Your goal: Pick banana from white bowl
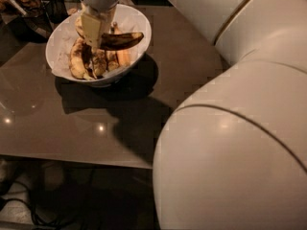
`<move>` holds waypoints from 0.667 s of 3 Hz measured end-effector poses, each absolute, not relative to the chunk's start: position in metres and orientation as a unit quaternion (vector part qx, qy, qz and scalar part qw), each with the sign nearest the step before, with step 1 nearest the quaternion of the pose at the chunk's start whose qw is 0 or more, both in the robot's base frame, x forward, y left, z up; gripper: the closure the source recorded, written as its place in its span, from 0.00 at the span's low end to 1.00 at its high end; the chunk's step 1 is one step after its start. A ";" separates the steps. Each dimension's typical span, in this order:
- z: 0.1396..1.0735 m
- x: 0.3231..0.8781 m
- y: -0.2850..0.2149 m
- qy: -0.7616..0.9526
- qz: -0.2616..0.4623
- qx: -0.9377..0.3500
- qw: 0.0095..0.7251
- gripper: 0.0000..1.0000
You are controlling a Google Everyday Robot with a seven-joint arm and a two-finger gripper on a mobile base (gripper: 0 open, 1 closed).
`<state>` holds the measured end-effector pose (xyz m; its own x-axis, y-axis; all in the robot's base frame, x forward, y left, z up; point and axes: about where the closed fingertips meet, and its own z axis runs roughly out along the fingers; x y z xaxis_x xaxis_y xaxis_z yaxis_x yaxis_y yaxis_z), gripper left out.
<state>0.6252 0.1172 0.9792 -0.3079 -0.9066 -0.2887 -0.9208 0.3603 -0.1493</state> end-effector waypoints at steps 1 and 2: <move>0.985 0.599 0.103 0.805 0.047 -0.569 0.163 1.00; 0.981 0.560 0.079 0.817 0.074 -0.553 0.144 1.00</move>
Offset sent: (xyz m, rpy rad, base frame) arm -0.1208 -0.0742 -0.0095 0.0704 0.2047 -0.0606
